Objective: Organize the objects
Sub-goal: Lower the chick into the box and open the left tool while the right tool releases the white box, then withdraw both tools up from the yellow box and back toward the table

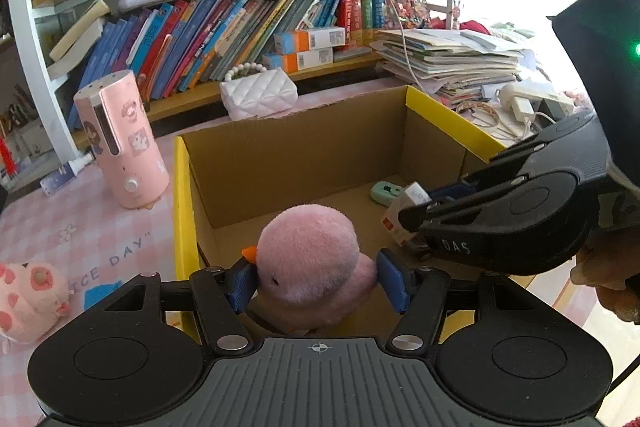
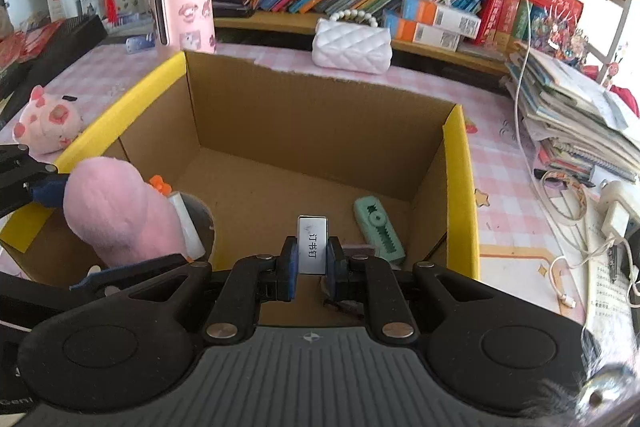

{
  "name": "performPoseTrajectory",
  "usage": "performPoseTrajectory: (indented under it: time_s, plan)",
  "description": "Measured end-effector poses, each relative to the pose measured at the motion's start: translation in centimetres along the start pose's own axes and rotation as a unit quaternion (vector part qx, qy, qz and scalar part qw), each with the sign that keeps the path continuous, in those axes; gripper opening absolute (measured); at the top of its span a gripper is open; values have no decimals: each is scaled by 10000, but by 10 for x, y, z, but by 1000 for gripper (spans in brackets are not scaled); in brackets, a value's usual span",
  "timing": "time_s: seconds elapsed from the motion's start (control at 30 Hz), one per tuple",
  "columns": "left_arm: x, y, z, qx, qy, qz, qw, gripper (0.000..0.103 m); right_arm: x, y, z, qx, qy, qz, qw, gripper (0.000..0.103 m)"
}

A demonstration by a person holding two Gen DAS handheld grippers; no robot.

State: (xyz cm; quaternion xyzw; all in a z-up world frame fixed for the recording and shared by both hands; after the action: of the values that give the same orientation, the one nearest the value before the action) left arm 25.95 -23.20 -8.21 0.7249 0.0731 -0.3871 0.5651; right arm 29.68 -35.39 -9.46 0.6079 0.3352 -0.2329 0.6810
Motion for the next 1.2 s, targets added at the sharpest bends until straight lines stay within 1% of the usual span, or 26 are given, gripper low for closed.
performPoseTrajectory:
  time_s: [0.33,0.4,0.6,0.73,0.8,0.9,1.03,1.2]
  plan:
    - [-2,1,-1,-3,58,86,9999,65,6,-3,2,173,89,-175,9997,14]
    - [-4,2,-1,29,85,117,9999,69,6,-3,2,175,78,-178,9997,14]
    - [-14,4,0,46,99,280,9995,74,5,-4,4,329,86,-166,9993,14]
    - [-23,6,-1,3,103,393,9992,76,-3,0,4,376,60,-13,9993,14]
    - [-29,8,-2,-25,117,468,9988,80,-8,3,4,387,36,83,9992,14]
    - [-40,11,-4,-66,146,611,9980,81,-17,7,4,475,4,229,9986,14]
    - [-57,13,-9,-173,187,787,9966,81,-35,9,5,656,-72,460,9968,14]
    - [-78,12,-17,-369,236,951,9945,84,-63,8,7,854,-276,822,9926,14]
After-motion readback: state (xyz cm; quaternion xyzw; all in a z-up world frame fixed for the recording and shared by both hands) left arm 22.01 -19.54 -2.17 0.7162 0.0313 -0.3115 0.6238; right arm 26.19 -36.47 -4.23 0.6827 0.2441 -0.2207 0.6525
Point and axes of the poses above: each gripper's, at about its wrist camera, not at the fingertips, and x roughly the way its jaws point, z to its right, y to its top, the point moved 8 cm from there along x, roughly the way its jaws point, and after that the axes turned 1 degree about x, right-handed, at the moved point
